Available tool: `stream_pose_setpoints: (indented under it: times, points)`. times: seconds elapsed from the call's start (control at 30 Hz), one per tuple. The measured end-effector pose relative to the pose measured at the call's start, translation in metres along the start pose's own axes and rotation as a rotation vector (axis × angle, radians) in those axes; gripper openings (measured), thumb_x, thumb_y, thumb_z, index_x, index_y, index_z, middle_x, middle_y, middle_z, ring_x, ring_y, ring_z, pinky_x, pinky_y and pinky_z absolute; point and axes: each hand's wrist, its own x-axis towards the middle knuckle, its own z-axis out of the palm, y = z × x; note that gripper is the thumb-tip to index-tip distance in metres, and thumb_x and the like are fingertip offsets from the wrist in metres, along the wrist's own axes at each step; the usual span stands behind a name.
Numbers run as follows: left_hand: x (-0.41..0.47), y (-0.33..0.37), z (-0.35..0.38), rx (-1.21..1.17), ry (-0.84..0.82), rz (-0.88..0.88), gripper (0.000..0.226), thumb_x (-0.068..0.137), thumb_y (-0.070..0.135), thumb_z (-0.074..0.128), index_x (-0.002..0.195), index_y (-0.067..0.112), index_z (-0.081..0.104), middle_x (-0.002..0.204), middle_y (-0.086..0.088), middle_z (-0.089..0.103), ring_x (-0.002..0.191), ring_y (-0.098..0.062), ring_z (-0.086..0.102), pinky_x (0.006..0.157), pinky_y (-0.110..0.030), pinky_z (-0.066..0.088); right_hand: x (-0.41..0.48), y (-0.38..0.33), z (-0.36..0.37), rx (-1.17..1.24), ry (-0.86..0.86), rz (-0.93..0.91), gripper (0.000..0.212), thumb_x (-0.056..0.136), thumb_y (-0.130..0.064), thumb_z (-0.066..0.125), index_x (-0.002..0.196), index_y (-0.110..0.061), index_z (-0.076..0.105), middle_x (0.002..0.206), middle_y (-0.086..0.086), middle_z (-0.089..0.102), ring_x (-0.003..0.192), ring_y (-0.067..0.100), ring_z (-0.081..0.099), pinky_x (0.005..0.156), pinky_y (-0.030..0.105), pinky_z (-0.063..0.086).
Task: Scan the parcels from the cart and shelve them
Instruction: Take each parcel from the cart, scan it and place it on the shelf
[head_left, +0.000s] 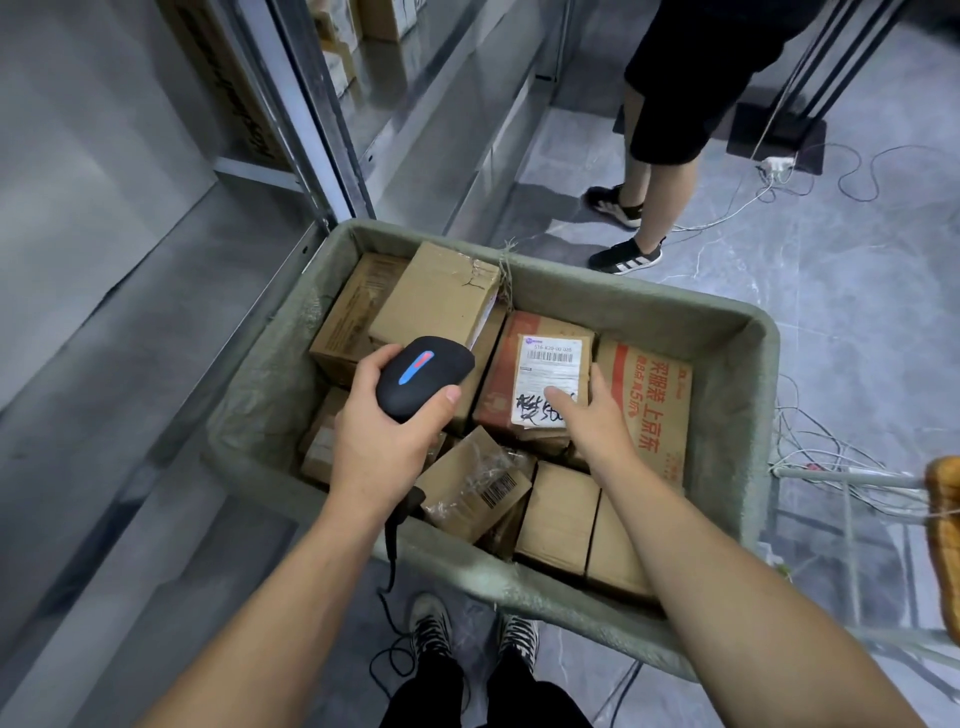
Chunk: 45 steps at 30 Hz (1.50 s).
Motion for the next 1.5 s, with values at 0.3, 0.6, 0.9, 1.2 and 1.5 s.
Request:
stream_pose_setpoints:
  times: [0.3,0.6,0.9,1.2,1.5]
  points:
    - [-0.014,0.007,0.005,0.003,0.041,-0.003,0.052,0.067,0.044,0.081,0.113,0.049,0.055,0.103,0.016,0.072,0.079,-0.022,0.07,0.082,-0.044,0.061,0.015,0.007,0.006,0.176,-0.06,0.035,0.078,0.095,-0.015,0.067,0.158,-0.031,0.025,0.137,-0.005,0.062,0.122,0.016,0.06,0.111,0.046,0.044]
    - [-0.043,0.018,-0.011,-0.01,0.124,0.026,0.059,0.073,0.042,0.086,0.123,0.041,0.055,0.102,0.011,0.072,0.072,-0.017,0.069,0.067,-0.025,0.056,-0.012,-0.004,0.007,0.16,-0.09,-0.105,0.079,0.096,-0.005,0.062,0.157,-0.04,0.026,0.127,-0.014,0.062,0.117,0.012,0.061,0.106,0.043,0.049]
    - [-0.085,0.03,-0.048,-0.103,0.158,0.102,0.063,0.065,0.051,0.08,0.123,0.041,0.057,0.1,0.01,0.074,0.074,-0.021,0.07,0.071,-0.032,0.057,-0.07,-0.039,0.018,0.079,-0.006,-0.457,0.082,0.096,-0.006,0.061,0.156,-0.046,0.022,0.145,-0.009,0.05,0.127,0.014,0.054,0.095,0.028,0.055]
    - [-0.181,0.062,-0.103,-0.25,0.06,0.21,0.049,0.082,0.021,0.084,0.122,0.03,0.058,0.084,-0.007,0.07,0.053,-0.014,0.06,0.052,-0.016,0.048,-0.174,-0.055,0.029,-0.027,0.214,-0.717,0.081,0.095,-0.012,0.061,0.159,-0.039,0.019,0.15,-0.012,0.035,0.131,0.005,0.037,0.11,0.018,0.028]
    - [-0.257,0.06,-0.147,-0.268,0.037,0.29,0.047,0.081,0.023,0.086,0.119,0.032,0.059,0.086,-0.005,0.07,0.057,-0.01,0.063,0.053,-0.016,0.048,-0.261,-0.052,0.032,-0.061,0.324,-0.833,0.08,0.097,-0.018,0.061,0.159,-0.041,0.017,0.16,-0.004,0.033,0.144,0.017,0.034,0.119,0.037,0.028]
